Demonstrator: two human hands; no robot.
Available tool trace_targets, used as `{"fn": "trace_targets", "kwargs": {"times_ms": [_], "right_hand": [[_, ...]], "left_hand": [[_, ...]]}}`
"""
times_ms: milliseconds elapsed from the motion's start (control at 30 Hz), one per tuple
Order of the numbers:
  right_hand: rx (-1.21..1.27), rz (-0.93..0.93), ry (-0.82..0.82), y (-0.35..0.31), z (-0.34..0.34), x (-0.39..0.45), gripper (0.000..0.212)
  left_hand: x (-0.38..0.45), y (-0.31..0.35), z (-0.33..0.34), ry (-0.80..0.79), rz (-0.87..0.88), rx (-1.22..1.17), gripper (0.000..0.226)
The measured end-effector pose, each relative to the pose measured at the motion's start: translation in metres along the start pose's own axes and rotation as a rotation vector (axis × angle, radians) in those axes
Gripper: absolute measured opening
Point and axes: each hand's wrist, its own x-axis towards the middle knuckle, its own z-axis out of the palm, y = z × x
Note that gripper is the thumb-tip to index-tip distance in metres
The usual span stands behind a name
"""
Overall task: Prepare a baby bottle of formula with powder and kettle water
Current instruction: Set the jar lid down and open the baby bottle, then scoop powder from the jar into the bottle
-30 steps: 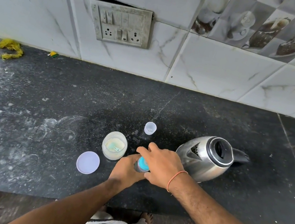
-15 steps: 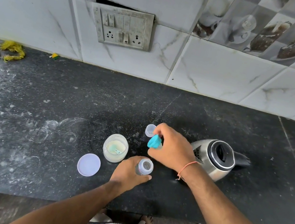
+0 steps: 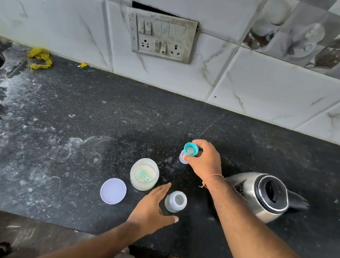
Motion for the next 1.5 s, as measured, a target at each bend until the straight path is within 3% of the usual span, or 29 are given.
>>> {"fn": "trace_targets", "kwargs": {"times_ms": [167, 300, 400, 467, 533, 600, 733, 800, 900, 1000, 1167, 1500], "right_hand": [[-0.006, -0.007, -0.008, 0.010, 0.017, 0.004, 0.060], [0.016, 0.011, -0.018, 0.014, 0.025, 0.005, 0.056], [0.030, 0.029, -0.013, 0.016, 0.026, 0.005, 0.057], [0.006, 0.026, -0.051, 0.015, 0.025, 0.003, 0.068], [-0.069, 0.010, -0.059, 0.011, 0.021, -0.002, 0.087], [-0.145, -0.082, 0.014, 0.002, 0.012, -0.011, 0.090], [-0.122, -0.522, 0.189, -0.033, -0.003, -0.052, 0.041], [-0.155, -0.673, 0.070, -0.051, -0.006, -0.077, 0.035], [-0.472, -0.613, -0.269, -0.069, -0.001, -0.102, 0.041], [-0.688, -0.563, -0.413, -0.075, 0.010, -0.112, 0.045], [-0.807, -0.511, -0.387, -0.083, 0.019, -0.119, 0.045], [-0.821, -0.504, -0.242, -0.106, 0.002, -0.122, 0.039]], "left_hand": [[-0.045, -0.013, -0.005, 0.044, -0.003, -0.037, 0.105], [-0.080, -0.020, -0.020, 0.321, 0.089, -0.067, 0.049], [-0.081, -0.029, -0.034, 0.549, 0.114, -0.083, 0.067], [-0.069, -0.030, -0.046, 0.600, 0.140, -0.025, 0.089], [-0.052, -0.031, -0.057, 0.579, 0.131, 0.069, 0.119], [-0.034, -0.029, -0.064, 0.539, 0.074, 0.148, 0.135], [-0.010, -0.023, -0.071, 0.489, 0.002, 0.171, 0.136], [-0.001, -0.022, -0.074, 0.471, 0.019, 0.109, 0.128], [0.007, -0.022, -0.077, 0.444, 0.090, 0.092, 0.106], [0.007, -0.016, -0.081, 0.468, 0.202, 0.125, 0.093], [0.003, 0.004, -0.088, 0.498, 0.427, 0.199, 0.086], [-0.003, 0.031, -0.103, 0.516, 0.460, 0.153, 0.087]]}}
